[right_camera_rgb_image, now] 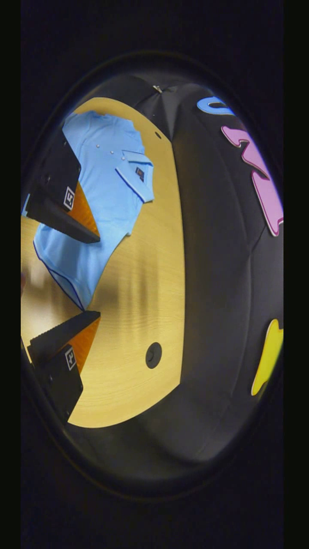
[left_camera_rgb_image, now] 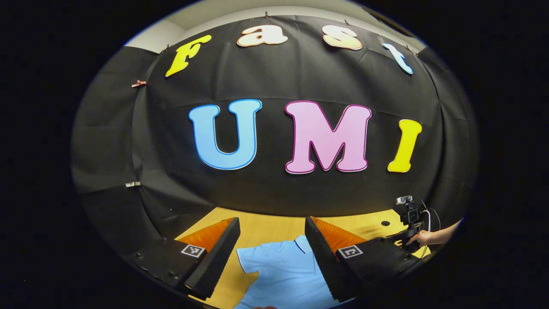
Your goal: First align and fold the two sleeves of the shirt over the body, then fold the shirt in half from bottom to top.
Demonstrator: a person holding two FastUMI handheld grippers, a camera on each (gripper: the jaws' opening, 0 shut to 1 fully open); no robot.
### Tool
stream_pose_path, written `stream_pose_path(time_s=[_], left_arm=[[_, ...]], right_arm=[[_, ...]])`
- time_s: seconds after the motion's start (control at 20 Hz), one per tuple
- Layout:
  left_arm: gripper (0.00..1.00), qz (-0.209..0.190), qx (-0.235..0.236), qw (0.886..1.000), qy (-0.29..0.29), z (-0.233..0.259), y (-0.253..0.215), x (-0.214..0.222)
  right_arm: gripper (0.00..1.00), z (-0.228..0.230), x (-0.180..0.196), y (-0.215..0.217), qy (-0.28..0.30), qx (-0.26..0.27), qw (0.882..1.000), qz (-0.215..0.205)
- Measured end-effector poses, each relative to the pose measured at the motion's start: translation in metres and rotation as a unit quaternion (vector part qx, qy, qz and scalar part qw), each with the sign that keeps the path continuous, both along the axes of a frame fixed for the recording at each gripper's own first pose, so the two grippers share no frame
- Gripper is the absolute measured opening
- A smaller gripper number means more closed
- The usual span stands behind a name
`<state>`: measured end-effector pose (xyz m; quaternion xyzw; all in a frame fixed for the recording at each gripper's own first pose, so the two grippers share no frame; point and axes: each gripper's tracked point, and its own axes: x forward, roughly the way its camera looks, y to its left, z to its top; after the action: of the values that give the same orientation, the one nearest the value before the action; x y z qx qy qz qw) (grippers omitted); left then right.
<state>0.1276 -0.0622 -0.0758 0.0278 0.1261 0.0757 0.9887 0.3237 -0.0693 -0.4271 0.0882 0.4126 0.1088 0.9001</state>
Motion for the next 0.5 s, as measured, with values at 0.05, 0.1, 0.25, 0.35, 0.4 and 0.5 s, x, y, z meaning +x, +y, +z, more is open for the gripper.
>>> stream_pose_path(time_s=[0.05, 0.1, 0.25, 0.35, 0.4, 0.5], left_arm=[[0.97, -0.002, 0.000, 1.000, 0.002, -0.001, -0.004, 0.002], [0.97, -0.004, -0.002, 1.000, 0.001, -0.001, -0.007, 0.004], [0.97, -0.006, -0.003, 1.000, 0.003, -0.004, -0.016, 0.010], [0.97, -0.012, -0.002, 1.000, 0.008, -0.007, -0.024, 0.013], [0.97, -0.016, 0.000, 1.000, 0.007, -0.007, -0.026, 0.012], [0.96, -0.020, 0.004, 1.000, 0.003, -0.004, -0.029, 0.012]], right_arm=[[0.99, -0.006, -0.002, 0.000, 0.007, 0.001, 1.000, 0.000], [0.99, -0.012, -0.005, -0.001, 0.016, 0.001, 1.000, -0.001], [0.92, -0.012, -0.006, -0.001, 0.008, -0.007, 1.000, 0.003], [0.94, -0.019, -0.006, -0.009, 0.007, -0.044, 0.999, 0.008], [0.80, -0.018, -0.006, -0.012, 0.007, -0.050, 0.999, 0.012], [0.56, -0.015, -0.009, -0.009, 0.010, -0.044, 0.999, 0.006]])
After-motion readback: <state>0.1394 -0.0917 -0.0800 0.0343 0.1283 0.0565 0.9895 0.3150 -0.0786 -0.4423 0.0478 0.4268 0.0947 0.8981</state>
